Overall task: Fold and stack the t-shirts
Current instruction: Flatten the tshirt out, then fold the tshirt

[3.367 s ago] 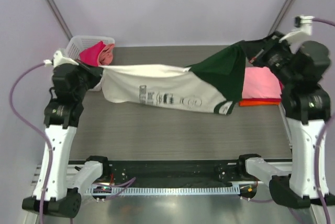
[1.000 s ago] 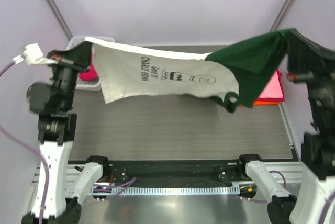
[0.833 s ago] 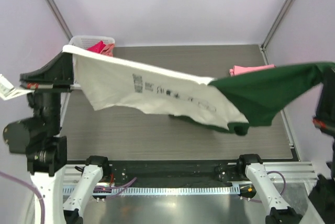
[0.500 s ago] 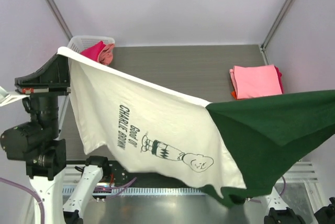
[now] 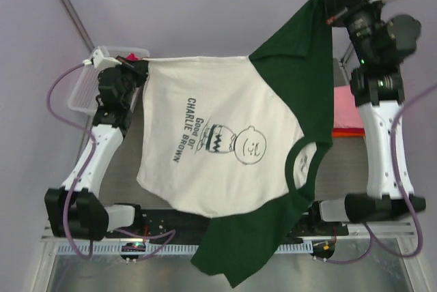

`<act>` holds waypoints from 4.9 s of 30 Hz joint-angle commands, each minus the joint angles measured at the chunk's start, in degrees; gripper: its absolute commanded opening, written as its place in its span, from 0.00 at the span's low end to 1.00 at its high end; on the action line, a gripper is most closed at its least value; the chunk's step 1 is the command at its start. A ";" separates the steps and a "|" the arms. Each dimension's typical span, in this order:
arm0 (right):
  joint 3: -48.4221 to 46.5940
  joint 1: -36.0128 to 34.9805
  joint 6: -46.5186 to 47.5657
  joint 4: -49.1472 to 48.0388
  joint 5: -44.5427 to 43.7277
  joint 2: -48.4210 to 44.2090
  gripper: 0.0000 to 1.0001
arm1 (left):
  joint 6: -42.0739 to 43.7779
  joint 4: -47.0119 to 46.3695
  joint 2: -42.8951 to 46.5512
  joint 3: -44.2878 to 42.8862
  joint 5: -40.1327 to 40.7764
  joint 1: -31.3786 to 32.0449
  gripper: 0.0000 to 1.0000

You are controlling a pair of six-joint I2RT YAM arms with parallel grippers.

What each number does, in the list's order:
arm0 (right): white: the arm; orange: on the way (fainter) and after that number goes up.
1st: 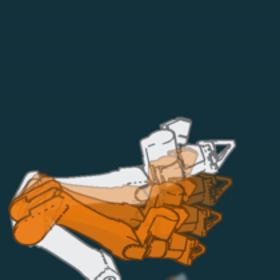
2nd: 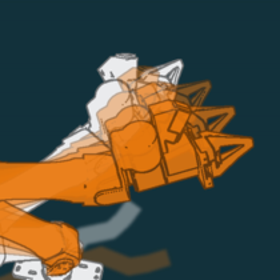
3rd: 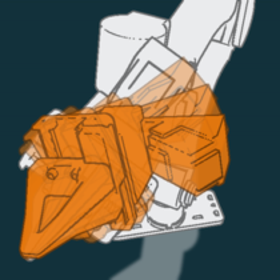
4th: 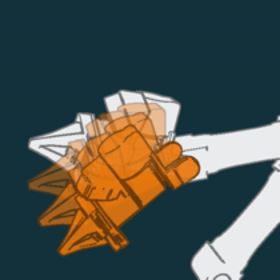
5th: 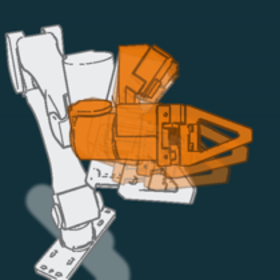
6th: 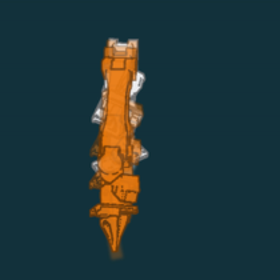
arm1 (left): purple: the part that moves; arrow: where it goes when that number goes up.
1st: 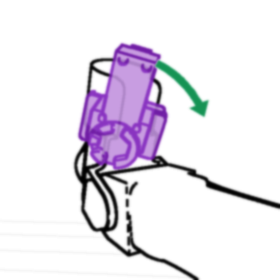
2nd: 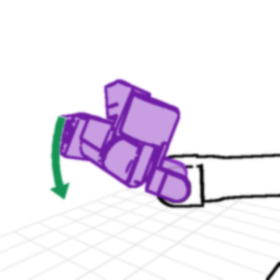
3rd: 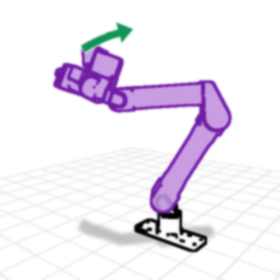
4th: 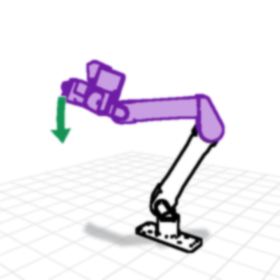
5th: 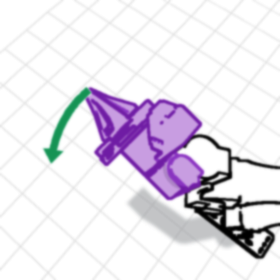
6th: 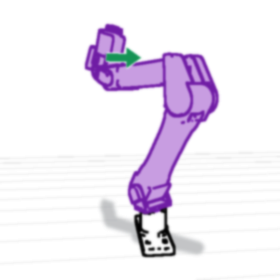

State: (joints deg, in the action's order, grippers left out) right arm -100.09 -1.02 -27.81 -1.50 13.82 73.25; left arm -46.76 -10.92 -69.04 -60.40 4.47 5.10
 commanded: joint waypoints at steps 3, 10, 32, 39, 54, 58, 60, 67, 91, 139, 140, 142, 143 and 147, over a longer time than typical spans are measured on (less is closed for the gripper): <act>-31.25 -1.44 -0.84 9.98 0.15 16.55 0.01 | -0.88 -4.65 -7.76 -18.05 0.80 -0.45 0.00; -41.42 -0.14 -3.65 7.92 1.46 20.70 0.01 | -1.48 -3.76 -13.48 -30.82 -1.04 -0.88 0.00; 57.63 6.47 -13.94 -6.20 12.91 -29.63 0.01 | 1.67 -30.65 0.81 31.61 -5.00 1.83 0.00; 67.56 6.47 -13.14 14.31 9.56 -45.98 0.01 | -1.93 -26.10 13.12 52.54 0.79 3.07 0.00; 66.61 6.47 -5.85 26.20 2.70 -44.61 0.01 | -7.64 7.84 47.50 58.29 14.96 3.16 0.00; 64.86 6.29 -6.37 20.41 3.31 -36.53 0.01 | -0.73 6.70 40.32 53.65 11.80 3.16 0.00; 63.45 5.77 -6.46 19.26 2.79 -31.54 0.01 | 1.66 8.36 31.83 47.44 10.39 3.07 0.00; 51.43 2.34 -4.53 17.50 -3.27 -18.17 0.01 | 0.71 14.25 12.03 34.66 7.92 3.16 0.00; 20.21 -4.87 4.17 21.71 -6.35 17.44 0.01 | 2.73 17.51 -9.35 18.13 12.23 3.25 0.00; -8.36 -6.72 4.96 25.40 -7.67 41.26 0.01 | 1.94 20.23 -22.54 6.97 11.26 -0.27 0.00; -9.06 -6.81 5.05 25.58 -7.76 41.88 0.01 | 1.94 20.06 -22.98 6.62 11.00 -0.36 0.00; -11.26 -6.72 4.87 25.75 -8.20 43.20 0.01 | 2.03 20.06 -24.65 5.30 10.91 -0.71 0.00; -11.96 -6.72 4.87 25.76 -8.11 44.51 0.01 | 2.20 19.88 -25.35 4.77 10.82 -0.80 0.00; -16.00 -6.72 4.17 25.84 -8.37 47.59 0.14 | 4.04 18.57 -28.26 2.05 8.64 -1.41 0.00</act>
State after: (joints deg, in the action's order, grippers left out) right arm -111.81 -7.79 -23.99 25.32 6.68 119.66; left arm -45.21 9.13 -96.27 -55.29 14.48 4.49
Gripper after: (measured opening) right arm 0.104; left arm 0.006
